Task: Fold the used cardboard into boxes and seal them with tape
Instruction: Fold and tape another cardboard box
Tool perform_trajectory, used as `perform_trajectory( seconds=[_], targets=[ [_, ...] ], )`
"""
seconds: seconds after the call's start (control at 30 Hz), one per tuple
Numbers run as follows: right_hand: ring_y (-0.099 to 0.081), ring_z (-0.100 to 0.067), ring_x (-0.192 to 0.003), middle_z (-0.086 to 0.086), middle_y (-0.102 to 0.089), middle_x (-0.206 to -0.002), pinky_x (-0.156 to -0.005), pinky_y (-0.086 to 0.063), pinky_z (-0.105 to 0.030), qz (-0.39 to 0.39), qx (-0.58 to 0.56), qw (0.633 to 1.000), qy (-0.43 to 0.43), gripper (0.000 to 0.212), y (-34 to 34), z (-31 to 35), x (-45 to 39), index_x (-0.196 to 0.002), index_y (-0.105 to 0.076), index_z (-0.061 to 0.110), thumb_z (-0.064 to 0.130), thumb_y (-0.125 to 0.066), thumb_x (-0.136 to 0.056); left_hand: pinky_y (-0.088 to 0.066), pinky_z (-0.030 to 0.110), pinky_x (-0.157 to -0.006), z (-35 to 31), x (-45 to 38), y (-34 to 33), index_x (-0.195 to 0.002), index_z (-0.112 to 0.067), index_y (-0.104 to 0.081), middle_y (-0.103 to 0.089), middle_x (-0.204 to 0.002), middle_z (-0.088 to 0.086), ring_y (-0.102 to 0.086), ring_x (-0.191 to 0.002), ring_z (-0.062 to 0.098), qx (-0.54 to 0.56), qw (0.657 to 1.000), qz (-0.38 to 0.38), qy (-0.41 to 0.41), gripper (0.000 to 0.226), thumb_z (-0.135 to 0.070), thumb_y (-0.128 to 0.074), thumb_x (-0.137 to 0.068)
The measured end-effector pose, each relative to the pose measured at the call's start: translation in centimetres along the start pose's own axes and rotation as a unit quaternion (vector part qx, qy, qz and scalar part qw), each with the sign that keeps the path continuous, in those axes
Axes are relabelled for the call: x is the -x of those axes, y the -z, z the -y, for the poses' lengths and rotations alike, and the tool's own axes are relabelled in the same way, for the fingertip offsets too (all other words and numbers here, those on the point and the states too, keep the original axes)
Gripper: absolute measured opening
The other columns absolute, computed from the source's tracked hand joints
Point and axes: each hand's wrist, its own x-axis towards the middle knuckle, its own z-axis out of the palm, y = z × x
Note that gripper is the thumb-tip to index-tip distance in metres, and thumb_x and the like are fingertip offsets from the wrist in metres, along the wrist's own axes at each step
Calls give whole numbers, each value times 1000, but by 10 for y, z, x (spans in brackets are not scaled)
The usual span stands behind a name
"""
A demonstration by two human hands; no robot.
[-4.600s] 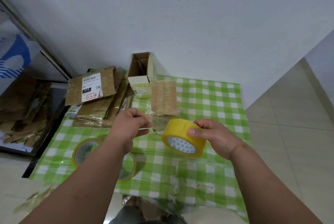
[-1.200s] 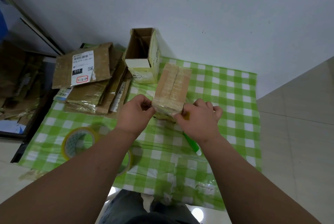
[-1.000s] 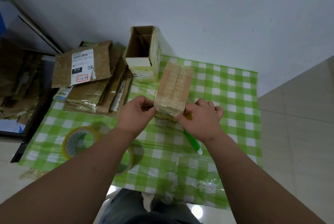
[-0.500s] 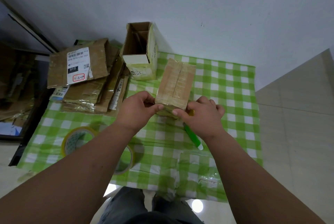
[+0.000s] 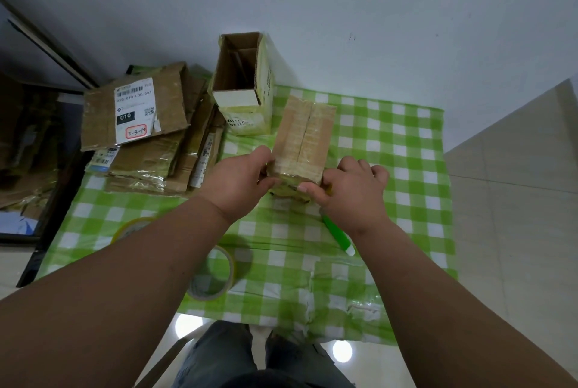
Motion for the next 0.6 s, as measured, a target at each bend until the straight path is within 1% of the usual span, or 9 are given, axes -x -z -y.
perform_trajectory(
  seconds=[0.1,0.17,0.3,0.4,0.47,0.53,0.6],
  targets=[
    [-47,-27,-103,-2,-56,-100,-95,-24,-44,-13,16,1000,-11,68,-2,6,0,-95,-73,23,72,-27,-84,-50,41,-68,0,-2,-2,-115,-9,-58,-71,-92,13,-65,-83,35,-23,1000,-15,-12,31,-29,-64,-93],
    [-47,-28,-104,-4,-57,-103,-93,-26,-44,-13,24,999,-17,66,-2,7,-1,-97,-72,21,70,-28,-87,-49,40,-65,-2,-2,-3,-113,-8,-59,-70,-90,14,-64,-80,36,-29,999,-24,-15,28,-27,-64,-93],
    [-45,-25,-108,-1,-52,-108,-97,-25,-42,22,11,1000,-6,49,2,2,-1,-101,-69,25,64,-41,-92,-51,42,-64,-2,-2,-4,-111,-7,-60,-70,-87,13,-64,-77,36,-28,999,-33,-21,26,-26,-65,-93],
    [-45,-26,-108,-1,-51,-108,-97,-26,-42,30,8,999,-10,43,4,2,1,-104,-68,25,60,-44,-95,-50,41,-61,-1,-4,-5,-107,-7,-60,-69,-83,12,-63,-74,36,-32,998,-39,-32,23,-24,-64,-93],
    [-45,-25,-108,-1,-51,-108,-96,-27,-42,31,-3,999,-22,42,4,3,2,-103,-68,26,60,-45,-94,-50,42,-61,0,-7,-5,-107,-8,-61,-68,-83,12,-63,-74,36,-31,998,-36,-34,21,-23,-64,-93],
    [-47,-24,-108,0,-52,-106,-96,-29,-41,33,-36,998,-30,35,6,3,4,-100,-70,28,57,-51,-93,-52,43,-65,1,-10,-5,-110,-9,-63,-70,-85,12,-64,-78,36,-15,999,-41,-23,22,-22,-66,-92],
    [-51,-24,-107,0,-52,-103,-95,-33,-39,28,-92,995,-35,21,8,3,10,-99,-73,30,44,-60,-90,-52,40,-71,1,-13,-4,-117,-14,-64,-72,-91,10,-66,-86,34,19,998,-51,16,26,-19,-67,-91]
  ],
)
